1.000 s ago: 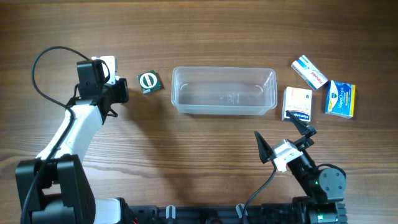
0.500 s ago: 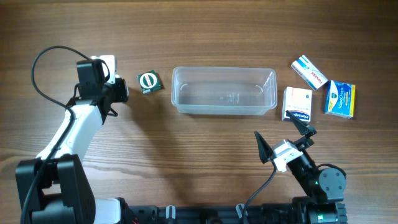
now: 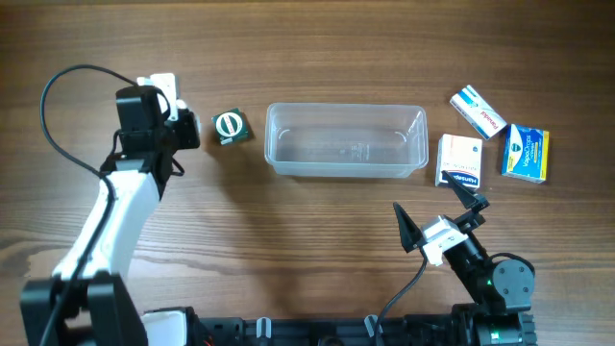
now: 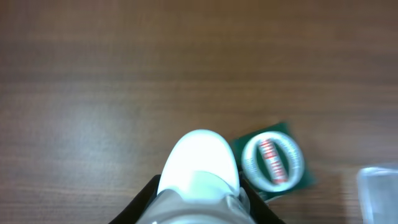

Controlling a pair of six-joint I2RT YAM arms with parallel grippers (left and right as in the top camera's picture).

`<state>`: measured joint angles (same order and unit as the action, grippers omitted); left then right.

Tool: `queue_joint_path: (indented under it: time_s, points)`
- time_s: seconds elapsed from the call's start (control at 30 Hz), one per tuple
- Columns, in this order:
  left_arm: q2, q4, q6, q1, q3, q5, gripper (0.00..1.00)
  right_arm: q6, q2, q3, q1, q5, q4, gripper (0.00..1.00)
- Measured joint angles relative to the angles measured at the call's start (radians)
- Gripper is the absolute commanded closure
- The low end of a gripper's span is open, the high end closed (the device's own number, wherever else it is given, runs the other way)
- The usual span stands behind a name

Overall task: Pack container
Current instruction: 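Lift the spray bottle with the left gripper over the container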

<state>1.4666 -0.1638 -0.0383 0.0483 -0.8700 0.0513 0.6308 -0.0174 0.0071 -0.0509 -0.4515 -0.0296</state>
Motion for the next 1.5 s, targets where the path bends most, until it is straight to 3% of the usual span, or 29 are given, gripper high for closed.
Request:
queue_joint_path:
  time_s: [0.4, 0.87, 1.5]
  points:
    - [-0.169, -0.129, 0.098, -0.216, -0.127, 0.0, 0.81, 0.0, 0.0, 0.0, 0.0, 0.0, 0.0, 0.0]
    - [-0.162, -0.239, 0.202, -0.519, -0.21, -0.042, 0.84, 0.0, 0.0, 0.0, 0.0, 0.0, 0.0, 0.0]
    - [0.03, -0.241, 0.377, -0.591, -0.21, -0.22, 0.88, 0.0, 0.0, 0.0, 0.0, 0.0, 0.0, 0.0]
